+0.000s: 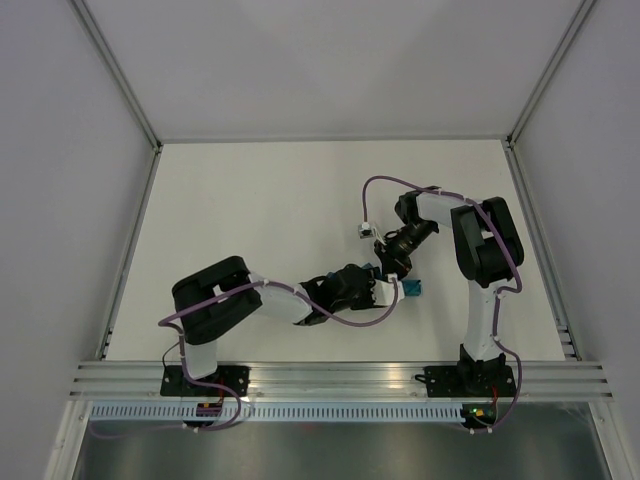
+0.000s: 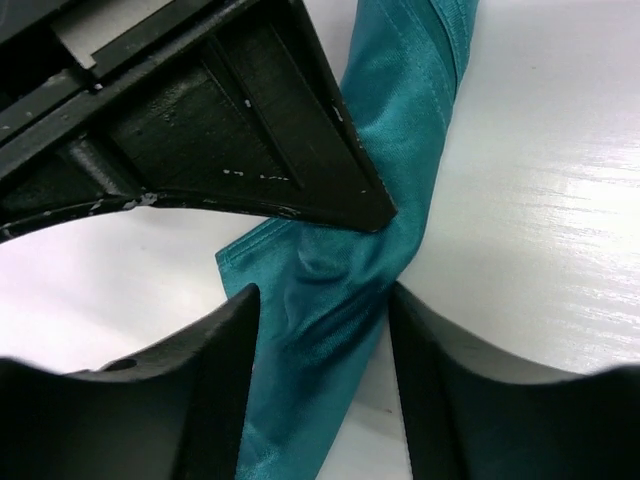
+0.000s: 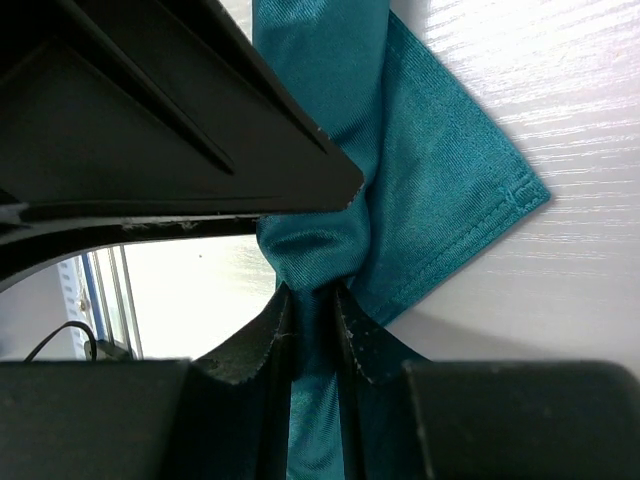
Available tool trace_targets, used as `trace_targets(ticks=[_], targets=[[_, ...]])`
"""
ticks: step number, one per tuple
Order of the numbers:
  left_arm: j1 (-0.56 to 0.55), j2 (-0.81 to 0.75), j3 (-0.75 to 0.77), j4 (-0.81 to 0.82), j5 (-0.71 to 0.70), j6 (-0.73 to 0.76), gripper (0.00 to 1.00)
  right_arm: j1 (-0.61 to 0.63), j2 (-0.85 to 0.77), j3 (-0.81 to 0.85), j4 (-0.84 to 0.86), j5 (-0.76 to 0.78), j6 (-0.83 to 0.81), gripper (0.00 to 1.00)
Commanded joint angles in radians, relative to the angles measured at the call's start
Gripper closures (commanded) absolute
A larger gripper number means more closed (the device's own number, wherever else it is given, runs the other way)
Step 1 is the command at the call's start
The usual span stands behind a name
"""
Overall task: Fold the napkin, place the utensils inside, and roll it up
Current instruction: Roll the napkin with the utensil
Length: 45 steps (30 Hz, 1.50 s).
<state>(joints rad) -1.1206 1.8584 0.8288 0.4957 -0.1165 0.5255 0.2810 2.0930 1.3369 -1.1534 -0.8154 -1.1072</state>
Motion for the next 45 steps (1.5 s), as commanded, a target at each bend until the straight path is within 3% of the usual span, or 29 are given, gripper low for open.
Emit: trace_targets(ticks=[1, 6, 8, 13, 18, 25, 30, 37, 41, 45], targets=[[0.004, 0.03, 0.038, -0.077, 0.021, 0.036, 0.47, -0.006, 0.042, 0.004, 0.044, 0.055, -0.069, 0.82], [0.024, 0.044, 0.084, -0.224, 0.109, -0.024, 0.74, -0.013, 0.041, 0.008, 0.032, 0.045, -0.077, 0.78], [0.031, 0.051, 0.099, -0.259, 0.156, -0.047, 0.79, -0.013, 0.036, 0.01, 0.031, 0.042, -0.077, 0.76], [0.071, 0.051, 0.13, -0.33, 0.25, -0.09, 0.89, -0.019, -0.004, 0.002, 0.038, 0.025, -0.069, 0.52], [0.099, 0.051, 0.136, -0.367, 0.327, -0.122, 0.9, -0.043, -0.094, 0.002, 0.073, -0.005, -0.028, 0.41], [0.139, 0.068, 0.173, -0.443, 0.438, -0.163, 0.87, -0.149, -0.258, -0.034, 0.227, -0.073, 0.134, 0.37], [0.192, 0.096, 0.239, -0.548, 0.526, -0.2, 0.83, -0.261, -0.389, -0.077, 0.247, -0.156, 0.145, 0.36], [0.274, 0.169, 0.32, -0.65, 0.728, -0.248, 0.78, -0.344, -0.655, -0.324, 0.398, -0.122, 0.144, 0.36], [0.304, 0.225, 0.389, -0.716, 0.801, -0.257, 0.76, -0.342, -0.867, -0.47, 0.512, -0.096, 0.147, 0.31], [0.32, 0.295, 0.461, -0.789, 0.87, -0.26, 0.76, -0.284, -0.956, -0.56, 0.569, -0.019, 0.139, 0.3]])
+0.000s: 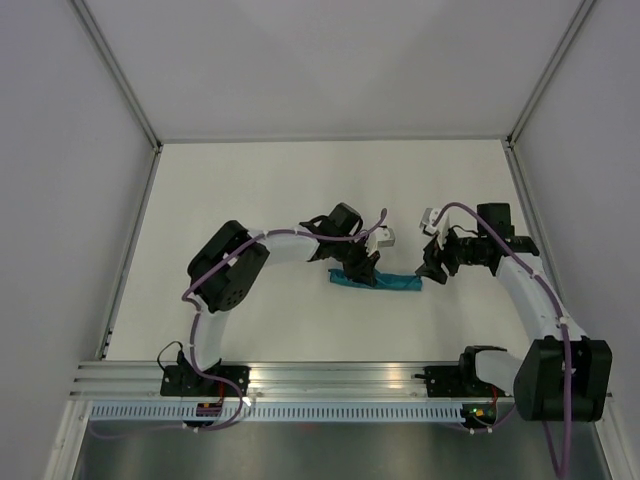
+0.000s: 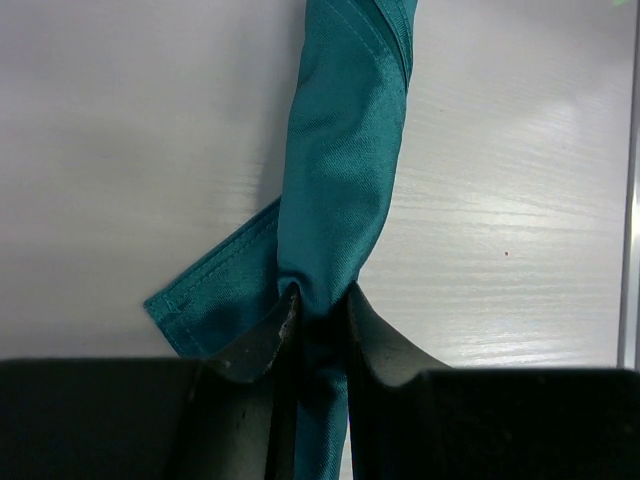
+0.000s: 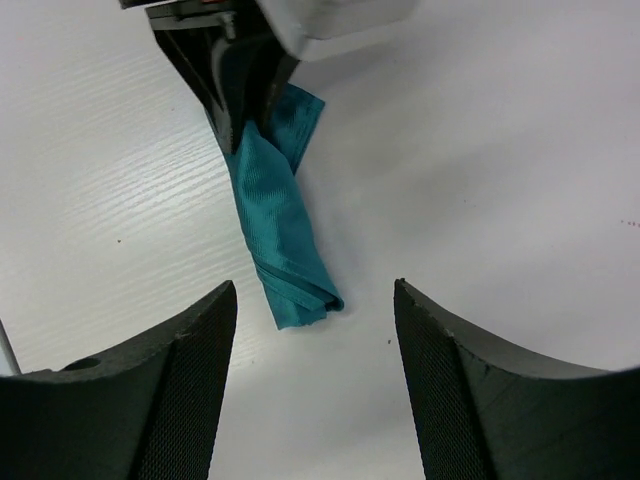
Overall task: Fold the napkin, place the utensils inside, and roll it up
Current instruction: Roll the napkin with the utensil
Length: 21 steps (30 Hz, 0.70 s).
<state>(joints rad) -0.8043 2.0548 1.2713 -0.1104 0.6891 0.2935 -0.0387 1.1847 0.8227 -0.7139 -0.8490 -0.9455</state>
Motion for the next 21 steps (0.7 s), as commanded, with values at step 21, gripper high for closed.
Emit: trace_targets(ticks=[21], targets=[[0.053, 0.301, 0.306, -0.472, 0.153, -0.04, 0.65, 0.534, 0.004, -0.3, 0.571, 0.481, 0.088, 0.29]])
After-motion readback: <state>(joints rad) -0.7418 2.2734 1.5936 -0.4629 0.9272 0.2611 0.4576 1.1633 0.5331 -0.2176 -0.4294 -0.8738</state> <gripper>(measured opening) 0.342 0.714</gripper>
